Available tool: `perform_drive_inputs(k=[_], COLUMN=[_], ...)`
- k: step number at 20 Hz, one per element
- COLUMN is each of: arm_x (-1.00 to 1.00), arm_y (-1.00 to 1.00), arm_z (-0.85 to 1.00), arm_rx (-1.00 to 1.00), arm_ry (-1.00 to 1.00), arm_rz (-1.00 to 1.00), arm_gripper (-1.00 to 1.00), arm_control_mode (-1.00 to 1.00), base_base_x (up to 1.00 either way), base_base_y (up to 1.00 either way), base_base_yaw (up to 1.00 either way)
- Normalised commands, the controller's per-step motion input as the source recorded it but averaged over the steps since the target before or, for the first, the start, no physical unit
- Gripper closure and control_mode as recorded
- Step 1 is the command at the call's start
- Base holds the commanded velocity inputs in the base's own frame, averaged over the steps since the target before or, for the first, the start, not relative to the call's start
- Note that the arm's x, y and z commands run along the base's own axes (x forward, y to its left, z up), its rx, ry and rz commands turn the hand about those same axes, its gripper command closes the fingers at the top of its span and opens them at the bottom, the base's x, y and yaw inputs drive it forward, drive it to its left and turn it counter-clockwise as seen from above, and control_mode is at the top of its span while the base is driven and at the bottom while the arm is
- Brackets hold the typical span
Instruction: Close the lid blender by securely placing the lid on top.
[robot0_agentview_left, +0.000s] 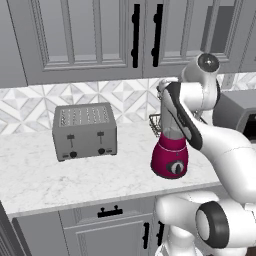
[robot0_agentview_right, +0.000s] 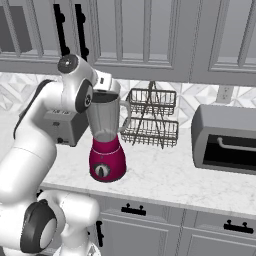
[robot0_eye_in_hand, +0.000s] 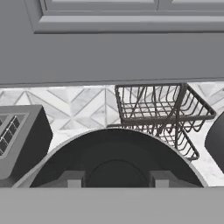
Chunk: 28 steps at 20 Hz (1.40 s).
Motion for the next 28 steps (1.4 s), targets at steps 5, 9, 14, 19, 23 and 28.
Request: perform_drive_inputs(k=[5,9,14,19,23,28], arm_x=[-0.02,-0.08,-0.01,-0.16,-0.36,-0.47], arm_y=[0.0,0.0,0.0,0.0,0.0,-0.09], arm_z=[-0.15,-0.25,-0.55,-0.52,-0.41,-0.33], arm_rx=[0.0,-0.02,-0.08,-0.07,-0.06,-0.04], arm_ry=[0.04,0.12,0.11,0.11,0.13,0.14], arm_rz=[0.0,0.0,0.0,0.0,0.0,0.0], arm_gripper=[1.0,1.0,1.0,1.0,-1.0,-1.0], arm_control_mode=[-1.0,-1.0,-1.0,-1.0,-1.0,-1.0], base_base_x=[0.0,0.0,0.0,0.0,0.0,0.0], base_base_y=[0.0,0.0,0.0,0.0,0.0,0.0], base_base_yaw=[0.0,0.0,0.0,0.0,0.0,0.0])
